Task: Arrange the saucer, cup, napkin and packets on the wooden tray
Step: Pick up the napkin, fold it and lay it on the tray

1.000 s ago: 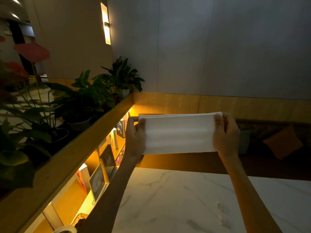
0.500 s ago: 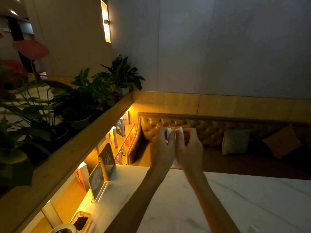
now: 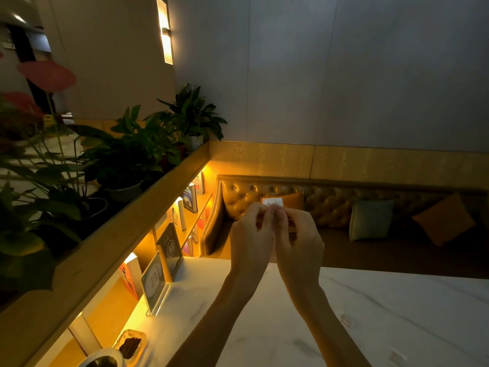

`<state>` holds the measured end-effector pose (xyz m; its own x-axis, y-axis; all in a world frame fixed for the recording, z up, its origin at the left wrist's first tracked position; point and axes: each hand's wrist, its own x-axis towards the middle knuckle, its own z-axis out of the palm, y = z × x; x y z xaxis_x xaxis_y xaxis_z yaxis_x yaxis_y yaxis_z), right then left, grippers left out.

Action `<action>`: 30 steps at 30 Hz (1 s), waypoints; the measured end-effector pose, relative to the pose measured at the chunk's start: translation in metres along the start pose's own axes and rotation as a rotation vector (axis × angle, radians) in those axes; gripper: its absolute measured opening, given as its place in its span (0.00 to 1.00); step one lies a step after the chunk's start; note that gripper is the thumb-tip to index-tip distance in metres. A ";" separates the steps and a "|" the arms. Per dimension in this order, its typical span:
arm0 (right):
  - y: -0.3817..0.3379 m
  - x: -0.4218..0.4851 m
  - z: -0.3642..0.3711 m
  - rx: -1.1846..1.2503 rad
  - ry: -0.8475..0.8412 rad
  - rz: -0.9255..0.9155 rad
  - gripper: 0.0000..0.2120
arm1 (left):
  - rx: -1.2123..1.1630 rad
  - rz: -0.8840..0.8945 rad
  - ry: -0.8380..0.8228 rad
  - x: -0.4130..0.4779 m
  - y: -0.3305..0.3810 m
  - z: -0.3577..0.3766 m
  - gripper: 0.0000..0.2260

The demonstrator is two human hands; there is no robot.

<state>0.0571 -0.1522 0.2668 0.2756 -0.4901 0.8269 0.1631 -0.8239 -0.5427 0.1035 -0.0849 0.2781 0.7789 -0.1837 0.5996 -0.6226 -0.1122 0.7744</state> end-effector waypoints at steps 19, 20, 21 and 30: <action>0.061 0.021 -0.011 0.688 -0.768 0.913 0.25 | -0.675 -0.398 -0.448 0.030 -0.014 -0.065 0.15; 0.066 0.013 -0.010 0.826 -0.857 1.001 0.28 | -0.689 -0.411 -0.454 0.030 -0.016 -0.067 0.15; 0.070 0.006 -0.010 0.969 -0.881 1.035 0.30 | -0.682 -0.422 -0.447 0.029 -0.018 -0.069 0.14; 0.066 0.004 -0.014 0.825 -0.669 0.788 0.17 | -0.391 -0.474 -0.348 0.012 -0.048 -0.066 0.05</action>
<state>0.0558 -0.2124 0.2365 0.9340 -0.3252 0.1482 0.2043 0.1458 -0.9680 0.1471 -0.0170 0.2615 0.8496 -0.5108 0.1311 -0.0988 0.0900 0.9910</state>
